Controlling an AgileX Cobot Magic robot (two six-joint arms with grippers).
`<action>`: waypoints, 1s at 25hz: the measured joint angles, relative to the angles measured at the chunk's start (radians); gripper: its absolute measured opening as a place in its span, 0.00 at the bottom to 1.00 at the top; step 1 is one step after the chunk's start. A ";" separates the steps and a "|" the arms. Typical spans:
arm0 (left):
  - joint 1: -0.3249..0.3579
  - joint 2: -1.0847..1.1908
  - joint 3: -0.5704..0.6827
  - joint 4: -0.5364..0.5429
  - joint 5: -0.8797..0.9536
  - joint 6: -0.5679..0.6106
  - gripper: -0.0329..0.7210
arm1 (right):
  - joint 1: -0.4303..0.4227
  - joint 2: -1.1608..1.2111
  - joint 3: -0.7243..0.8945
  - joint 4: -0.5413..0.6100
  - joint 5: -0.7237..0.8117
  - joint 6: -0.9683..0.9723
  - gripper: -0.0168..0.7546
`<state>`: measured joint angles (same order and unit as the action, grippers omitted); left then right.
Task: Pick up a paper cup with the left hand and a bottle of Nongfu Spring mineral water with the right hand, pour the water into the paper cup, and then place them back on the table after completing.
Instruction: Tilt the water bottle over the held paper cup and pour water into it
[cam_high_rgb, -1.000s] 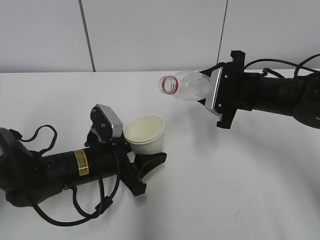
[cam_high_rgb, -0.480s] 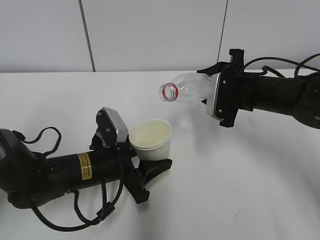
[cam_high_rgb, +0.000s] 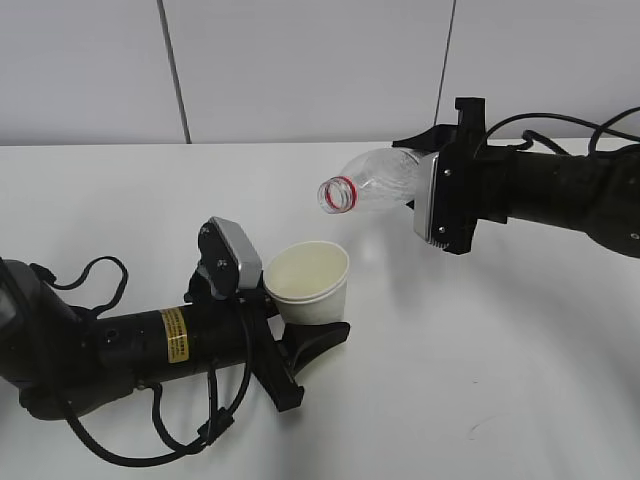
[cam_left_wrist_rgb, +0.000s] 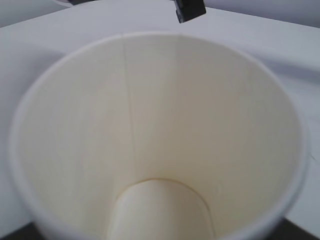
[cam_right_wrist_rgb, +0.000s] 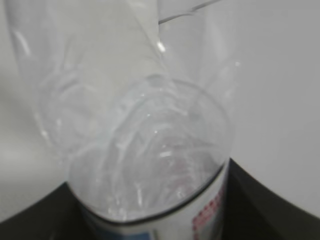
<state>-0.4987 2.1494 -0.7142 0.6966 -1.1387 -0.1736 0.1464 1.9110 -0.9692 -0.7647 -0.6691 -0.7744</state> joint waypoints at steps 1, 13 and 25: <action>0.000 0.000 0.000 0.000 0.000 0.000 0.55 | 0.000 0.000 0.000 0.000 0.000 -0.007 0.58; 0.000 0.000 0.000 0.000 0.000 0.000 0.55 | 0.000 0.000 0.000 0.002 -0.014 -0.089 0.58; 0.000 0.000 0.000 0.000 0.000 0.000 0.55 | 0.000 0.000 0.000 0.002 -0.051 -0.163 0.58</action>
<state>-0.4987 2.1494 -0.7142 0.6966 -1.1387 -0.1736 0.1464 1.9110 -0.9692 -0.7625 -0.7199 -0.9378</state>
